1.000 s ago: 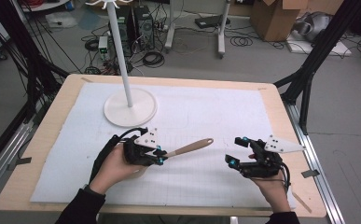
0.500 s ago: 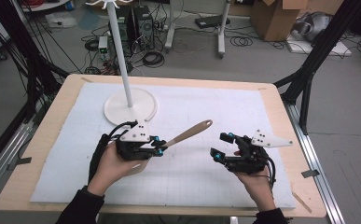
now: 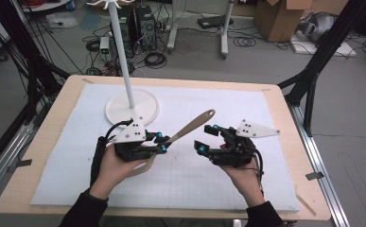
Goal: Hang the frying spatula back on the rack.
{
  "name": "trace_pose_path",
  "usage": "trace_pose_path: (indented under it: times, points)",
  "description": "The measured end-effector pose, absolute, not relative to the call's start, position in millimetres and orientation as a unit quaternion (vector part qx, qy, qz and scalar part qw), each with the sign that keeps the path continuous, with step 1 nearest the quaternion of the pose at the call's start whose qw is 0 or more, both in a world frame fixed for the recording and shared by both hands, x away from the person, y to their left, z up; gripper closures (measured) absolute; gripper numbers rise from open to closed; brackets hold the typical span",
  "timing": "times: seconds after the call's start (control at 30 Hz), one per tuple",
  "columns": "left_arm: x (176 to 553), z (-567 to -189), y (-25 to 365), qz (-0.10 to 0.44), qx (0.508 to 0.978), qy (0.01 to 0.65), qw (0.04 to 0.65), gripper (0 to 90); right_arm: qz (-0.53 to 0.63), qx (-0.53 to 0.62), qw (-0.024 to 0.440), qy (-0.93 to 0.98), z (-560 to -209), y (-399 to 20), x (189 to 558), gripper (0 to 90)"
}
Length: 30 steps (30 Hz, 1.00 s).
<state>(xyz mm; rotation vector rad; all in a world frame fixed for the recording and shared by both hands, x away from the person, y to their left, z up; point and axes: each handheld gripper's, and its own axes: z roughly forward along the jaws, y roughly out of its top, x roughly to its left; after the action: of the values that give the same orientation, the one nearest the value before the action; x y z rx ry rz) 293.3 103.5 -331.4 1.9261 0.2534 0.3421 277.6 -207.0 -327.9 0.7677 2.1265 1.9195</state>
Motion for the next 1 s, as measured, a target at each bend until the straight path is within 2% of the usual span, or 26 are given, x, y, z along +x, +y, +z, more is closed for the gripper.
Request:
trace_pose_path:
  times: [0.2,0.5,0.6,0.73,1.0]
  points:
    - [291,-327,106,0.152,0.782,0.118,0.594,77.8,0.651,0.272,0.086,0.703,-320,-191,281,31.4]
    - [286,-325,105,0.178,0.758,0.124,0.616,77.7,0.668,0.280,0.089,0.684,-304,-178,282,33.0]
    - [285,-325,103,0.180,0.751,0.127,0.622,77.8,0.671,0.284,0.093,0.678,-300,-174,283,36.3]
    - [284,-325,101,0.180,0.748,0.124,0.627,77.7,0.670,0.287,0.093,0.678,-295,-168,284,44.0]
    - [282,-327,96,0.197,0.746,0.124,0.624,77.7,0.673,0.290,0.092,0.674,-294,-165,285,68.2]
